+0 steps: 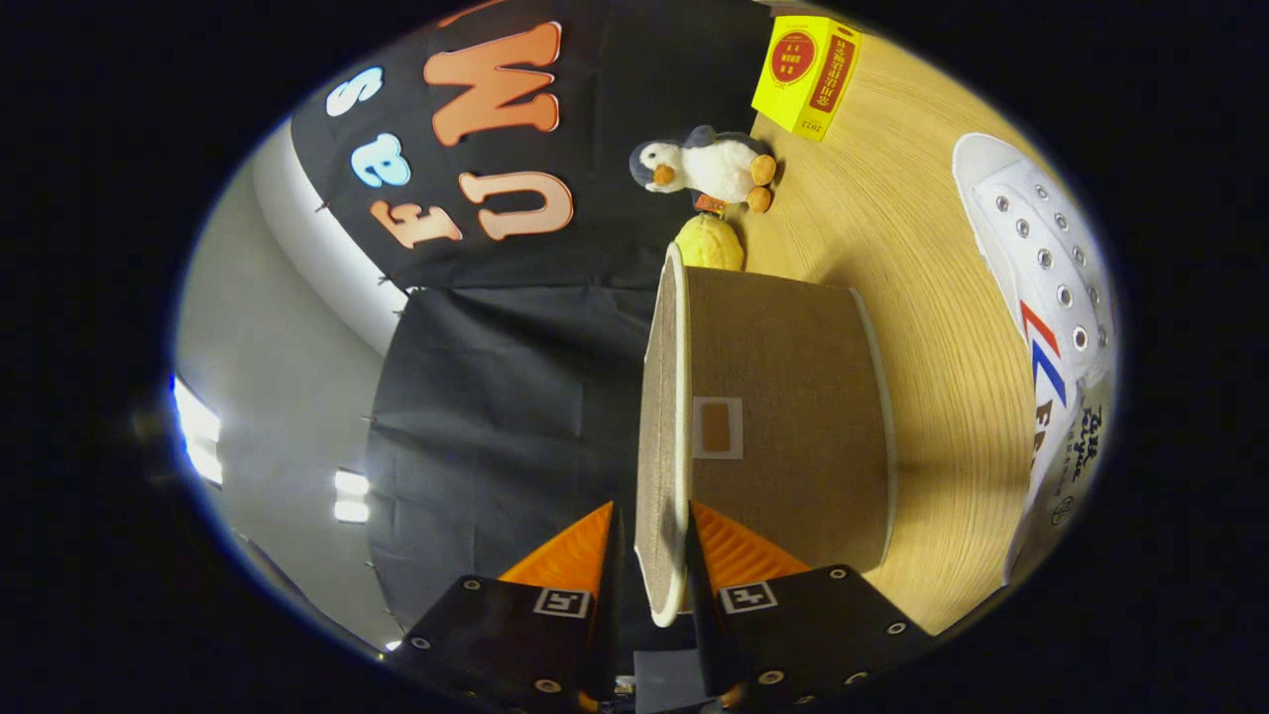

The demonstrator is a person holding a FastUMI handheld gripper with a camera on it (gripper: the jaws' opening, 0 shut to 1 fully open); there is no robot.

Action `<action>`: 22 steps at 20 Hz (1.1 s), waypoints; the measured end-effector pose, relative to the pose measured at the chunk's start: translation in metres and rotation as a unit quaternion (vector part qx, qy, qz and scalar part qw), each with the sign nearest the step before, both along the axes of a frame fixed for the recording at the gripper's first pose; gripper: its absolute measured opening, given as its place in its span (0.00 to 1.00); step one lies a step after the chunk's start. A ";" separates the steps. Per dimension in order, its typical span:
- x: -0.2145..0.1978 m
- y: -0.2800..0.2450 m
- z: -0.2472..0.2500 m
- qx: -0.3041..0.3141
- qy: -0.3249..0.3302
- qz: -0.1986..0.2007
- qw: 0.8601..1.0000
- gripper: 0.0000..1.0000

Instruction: Open the storage box then place both shoes into the box .Put the left shoe in first, then the right shoe, with the right side of both shoes facing outward in a uniform manner.

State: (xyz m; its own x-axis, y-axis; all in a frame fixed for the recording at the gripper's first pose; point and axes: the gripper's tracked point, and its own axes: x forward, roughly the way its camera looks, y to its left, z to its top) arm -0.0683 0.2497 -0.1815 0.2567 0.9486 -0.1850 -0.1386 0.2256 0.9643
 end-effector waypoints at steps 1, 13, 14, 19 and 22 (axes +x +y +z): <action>0.006 -0.001 -0.003 -0.020 -0.008 -0.013 1.000 0.11; -0.007 0.067 0.134 0.048 -0.065 -0.012 0.997 0.02; -0.008 0.078 0.140 0.046 -0.069 -0.011 0.996 0.02; -0.022 0.137 0.155 0.025 -0.087 0.004 0.996 0.03; -0.030 0.174 0.160 0.011 -0.095 0.008 0.995 0.03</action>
State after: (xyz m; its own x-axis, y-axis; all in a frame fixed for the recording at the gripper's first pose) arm -0.0987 0.4240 -0.0215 0.2697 0.9563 -0.1130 -0.3230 0.2004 0.9249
